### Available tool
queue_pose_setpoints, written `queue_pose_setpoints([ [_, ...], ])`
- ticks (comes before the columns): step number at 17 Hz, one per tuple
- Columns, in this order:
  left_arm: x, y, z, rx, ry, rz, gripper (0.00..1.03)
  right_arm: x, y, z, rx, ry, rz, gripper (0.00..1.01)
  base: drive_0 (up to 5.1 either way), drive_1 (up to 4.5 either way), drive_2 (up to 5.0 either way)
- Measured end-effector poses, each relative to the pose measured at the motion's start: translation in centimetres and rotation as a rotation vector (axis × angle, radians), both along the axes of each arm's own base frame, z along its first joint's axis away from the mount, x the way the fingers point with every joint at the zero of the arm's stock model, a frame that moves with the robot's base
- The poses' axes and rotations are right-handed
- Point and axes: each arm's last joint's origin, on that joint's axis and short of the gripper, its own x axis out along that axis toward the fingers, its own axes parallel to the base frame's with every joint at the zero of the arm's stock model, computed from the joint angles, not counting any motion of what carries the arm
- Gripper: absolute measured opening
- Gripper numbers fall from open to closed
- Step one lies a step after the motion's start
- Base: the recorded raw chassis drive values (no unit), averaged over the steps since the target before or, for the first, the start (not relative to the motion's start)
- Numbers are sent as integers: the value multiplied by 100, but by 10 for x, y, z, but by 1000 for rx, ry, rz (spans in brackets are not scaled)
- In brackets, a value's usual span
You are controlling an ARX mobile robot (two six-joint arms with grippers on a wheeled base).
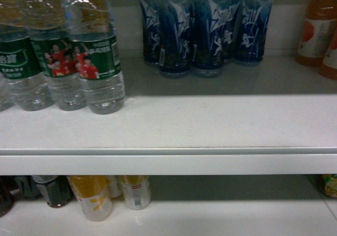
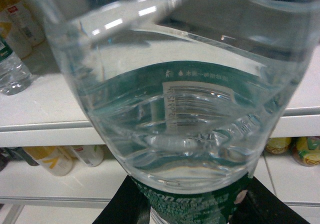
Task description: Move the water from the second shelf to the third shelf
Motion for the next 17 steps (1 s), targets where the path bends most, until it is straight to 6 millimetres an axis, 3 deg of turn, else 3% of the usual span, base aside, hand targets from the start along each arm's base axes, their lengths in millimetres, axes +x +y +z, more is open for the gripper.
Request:
queue_pose_setpoints([
  [17, 0, 0, 0, 0, -2, 0, 98, 0, 0, 0, 0, -1, 1, 32, -508, 237, 237],
])
